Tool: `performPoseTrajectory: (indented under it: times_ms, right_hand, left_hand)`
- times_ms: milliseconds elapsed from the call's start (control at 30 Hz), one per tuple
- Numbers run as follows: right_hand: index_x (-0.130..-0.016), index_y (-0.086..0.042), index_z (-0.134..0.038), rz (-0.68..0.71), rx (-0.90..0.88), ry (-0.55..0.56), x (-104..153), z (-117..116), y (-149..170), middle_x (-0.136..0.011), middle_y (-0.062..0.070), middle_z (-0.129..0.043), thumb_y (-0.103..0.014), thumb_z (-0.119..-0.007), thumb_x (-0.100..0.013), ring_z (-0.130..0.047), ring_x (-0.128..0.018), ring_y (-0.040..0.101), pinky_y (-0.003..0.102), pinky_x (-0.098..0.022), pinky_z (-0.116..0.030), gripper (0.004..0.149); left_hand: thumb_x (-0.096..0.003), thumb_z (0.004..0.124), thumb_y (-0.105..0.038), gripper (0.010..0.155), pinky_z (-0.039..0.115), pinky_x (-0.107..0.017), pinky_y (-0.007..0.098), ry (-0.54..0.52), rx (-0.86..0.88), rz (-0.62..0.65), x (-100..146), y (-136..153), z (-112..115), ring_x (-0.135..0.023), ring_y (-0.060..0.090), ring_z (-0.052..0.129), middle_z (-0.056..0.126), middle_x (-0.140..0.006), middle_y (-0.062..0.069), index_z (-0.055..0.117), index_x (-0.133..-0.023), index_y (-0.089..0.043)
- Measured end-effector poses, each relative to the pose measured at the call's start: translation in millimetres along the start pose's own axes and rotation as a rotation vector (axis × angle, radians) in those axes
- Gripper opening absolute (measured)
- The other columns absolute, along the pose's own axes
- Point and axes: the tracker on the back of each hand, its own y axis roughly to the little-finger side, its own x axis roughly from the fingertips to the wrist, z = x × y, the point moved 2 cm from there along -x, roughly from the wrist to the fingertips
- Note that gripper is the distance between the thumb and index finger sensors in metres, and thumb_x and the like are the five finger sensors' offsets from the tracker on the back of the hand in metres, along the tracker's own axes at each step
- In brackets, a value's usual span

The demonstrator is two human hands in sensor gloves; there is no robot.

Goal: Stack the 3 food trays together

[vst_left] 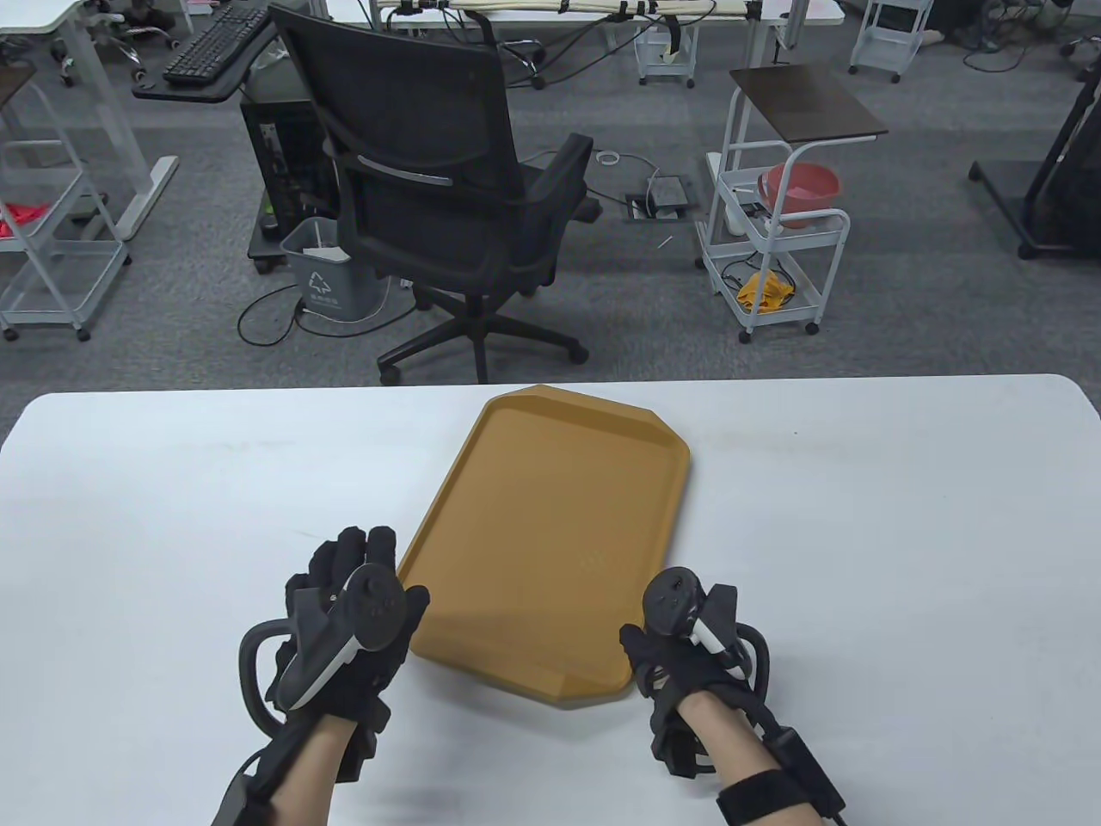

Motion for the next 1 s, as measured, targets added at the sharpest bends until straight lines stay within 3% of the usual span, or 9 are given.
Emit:
performPoseTrajectory:
  times_ms: [200,400,700,1000]
  right_hand:
    - [-0.112,-0.012,-0.033,0.176,0.037,0.162,33.5,51.1,-15.8,-0.114,0.025,-0.042,-0.049,-0.062,-0.056,-0.048,-0.103,0.053,0.062,-0.073,-0.048,0.073]
    - [-0.113,-0.014,-0.026,0.261,0.052,0.346,67.3,89.8,-19.4,-0.118,0.026,-0.025,-0.051,-0.062,-0.056,-0.023,-0.105,0.056,0.066,-0.074,-0.034,0.076]
    - [-0.114,-0.015,-0.024,0.273,0.061,0.476,91.3,115.9,4.5,-0.119,0.025,-0.021,-0.052,-0.062,-0.056,-0.018,-0.105,0.055,0.067,-0.073,-0.030,0.078]
    - [-0.114,-0.015,-0.027,0.271,0.048,0.460,93.5,117.6,12.2,-0.120,0.024,-0.023,-0.052,-0.062,-0.056,-0.018,-0.105,0.055,0.068,-0.073,-0.030,0.077]
  left_hand:
    - [-0.0512,0.058,-0.066,0.077,0.046,-0.083,0.063,-0.017,0.015,0.004,1.7,1.3,-4.7,-0.120,0.036,0.046,0.034,-0.126,0.000,0.030,-0.116,-0.035]
    - [-0.0505,0.059,-0.067,0.079,0.040,-0.083,0.065,-0.059,0.036,0.016,5.3,3.2,-12.6,-0.121,0.035,0.040,0.033,-0.126,-0.002,0.029,-0.116,-0.035]
    - [-0.0492,0.059,-0.069,0.081,0.035,-0.082,0.066,-0.121,0.055,0.029,8.9,4.2,-20.3,-0.122,0.035,0.034,0.030,-0.127,-0.004,0.027,-0.116,-0.035]
    - [-0.0498,0.059,-0.068,0.080,0.035,-0.082,0.066,-0.126,0.030,0.017,6.6,2.7,-16.1,-0.122,0.035,0.035,0.030,-0.127,-0.003,0.027,-0.116,-0.036]
